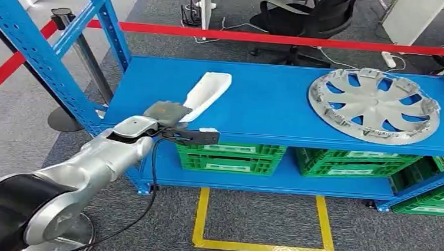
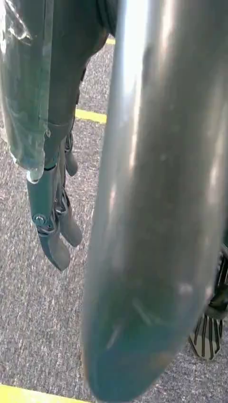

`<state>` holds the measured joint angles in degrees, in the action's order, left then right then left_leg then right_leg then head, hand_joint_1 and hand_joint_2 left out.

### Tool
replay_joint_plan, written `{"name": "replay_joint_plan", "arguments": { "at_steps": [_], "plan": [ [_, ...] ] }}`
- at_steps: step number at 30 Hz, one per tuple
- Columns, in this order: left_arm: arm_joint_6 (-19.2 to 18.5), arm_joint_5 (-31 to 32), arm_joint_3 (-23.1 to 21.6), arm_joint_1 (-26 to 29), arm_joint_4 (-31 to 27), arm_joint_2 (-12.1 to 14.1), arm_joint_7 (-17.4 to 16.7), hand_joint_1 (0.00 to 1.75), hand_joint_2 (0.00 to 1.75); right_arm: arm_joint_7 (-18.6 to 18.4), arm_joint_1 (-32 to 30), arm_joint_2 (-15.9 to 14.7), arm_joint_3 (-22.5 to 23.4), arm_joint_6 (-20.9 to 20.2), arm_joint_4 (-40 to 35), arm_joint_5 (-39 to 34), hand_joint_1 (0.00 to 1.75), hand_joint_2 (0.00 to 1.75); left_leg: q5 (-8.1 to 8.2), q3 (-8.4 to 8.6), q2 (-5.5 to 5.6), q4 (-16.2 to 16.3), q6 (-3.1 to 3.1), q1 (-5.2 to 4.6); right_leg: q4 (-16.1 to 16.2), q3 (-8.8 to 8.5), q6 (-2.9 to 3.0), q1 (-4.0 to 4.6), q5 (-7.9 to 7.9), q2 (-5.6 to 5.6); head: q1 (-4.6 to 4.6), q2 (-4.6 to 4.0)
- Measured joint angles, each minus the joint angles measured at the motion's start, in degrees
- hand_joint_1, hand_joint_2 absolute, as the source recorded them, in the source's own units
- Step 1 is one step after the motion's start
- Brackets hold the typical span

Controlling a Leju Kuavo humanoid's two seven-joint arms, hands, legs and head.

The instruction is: Take the parts from the cabinet and place them on the table.

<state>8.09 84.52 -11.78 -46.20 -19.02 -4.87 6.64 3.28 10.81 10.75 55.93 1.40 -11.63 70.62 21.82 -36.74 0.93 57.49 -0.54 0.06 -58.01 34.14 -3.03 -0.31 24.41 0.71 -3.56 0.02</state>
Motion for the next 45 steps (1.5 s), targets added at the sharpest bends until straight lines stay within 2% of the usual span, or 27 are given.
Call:
{"name": "replay_joint_plan", "arguments": {
  "at_steps": [6,12,18,21,25,31,38,45],
  "plan": [
    [2.9,-0.2,0.0,0.7,-1.0,-0.6,1.2,1.75,1.75,0.2,-0.3,0.0,0.1,0.3,0.0,-0.3,0.0,0.0,0.0,-0.02,0.0,0.0,0.0,0.0,0.0,0.04,0.0,0.0,0.0,0.01,0.0,0.0],
    [6.6,0.1,0.0,1.3,-5.2,-1.7,3.5,1.75,1.75,0.5,-0.7,0.0,0.2,1.0,0.0,-0.8,0.0,0.0,0.0,-0.03,0.0,0.0,0.0,0.0,0.0,0.05,0.0,0.0,0.0,0.0,0.02,0.0],
    [6.3,-1.3,-1.3,3.4,-15.2,-3.0,4.8,1.75,1.75,0.9,-1.0,-0.3,0.5,1.4,0.0,-1.3,0.0,0.0,0.01,-0.05,-0.01,0.0,0.0,-0.01,0.0,0.06,0.0,-0.01,0.0,0.01,0.0,0.0],
    [5.0,-2.4,-2.7,5.3,-21.5,-3.2,5.1,1.75,1.75,1.1,-1.2,-0.5,0.5,1.6,0.0,-1.6,0.0,0.0,0.01,-0.05,-0.01,0.0,0.0,-0.01,0.0,0.06,0.0,-0.01,0.01,0.0,0.02,0.0],
    [4.4,-2.8,-4.1,6.9,-26.8,-3.5,5.1,1.75,1.75,1.1,-1.3,-0.6,0.9,1.6,0.0,-1.6,0.0,0.0,0.02,-0.05,-0.01,0.0,0.0,-0.01,0.0,0.07,0.0,-0.01,0.01,0.02,0.0,0.0],
    [4.1,-3.5,-5.1,8.2,-30.6,-3.4,5.1,1.75,1.75,1.2,-1.5,-0.8,1.4,1.7,0.0,-1.6,0.0,0.0,0.01,-0.05,-0.01,0.0,0.0,0.0,0.0,0.07,0.0,0.0,0.01,0.02,0.0,0.0],
    [2.6,-8.3,-7.7,11.2,-36.4,-3.3,4.3,1.75,1.75,1.4,-1.7,-0.9,1.7,1.7,0.0,-1.6,0.0,0.0,0.01,-0.06,-0.01,0.0,0.0,-0.01,0.0,0.06,0.0,-0.01,0.01,0.01,0.0,0.0],
    [2.8,-9.6,-8.9,13.3,-38.8,-3.3,4.1,1.75,1.75,1.4,-1.8,-1.0,1.9,1.8,0.0,-1.6,0.0,0.0,0.02,-0.06,-0.02,0.0,0.0,-0.01,0.0,0.08,0.0,-0.01,0.01,0.02,0.0,0.0]
  ]
}}
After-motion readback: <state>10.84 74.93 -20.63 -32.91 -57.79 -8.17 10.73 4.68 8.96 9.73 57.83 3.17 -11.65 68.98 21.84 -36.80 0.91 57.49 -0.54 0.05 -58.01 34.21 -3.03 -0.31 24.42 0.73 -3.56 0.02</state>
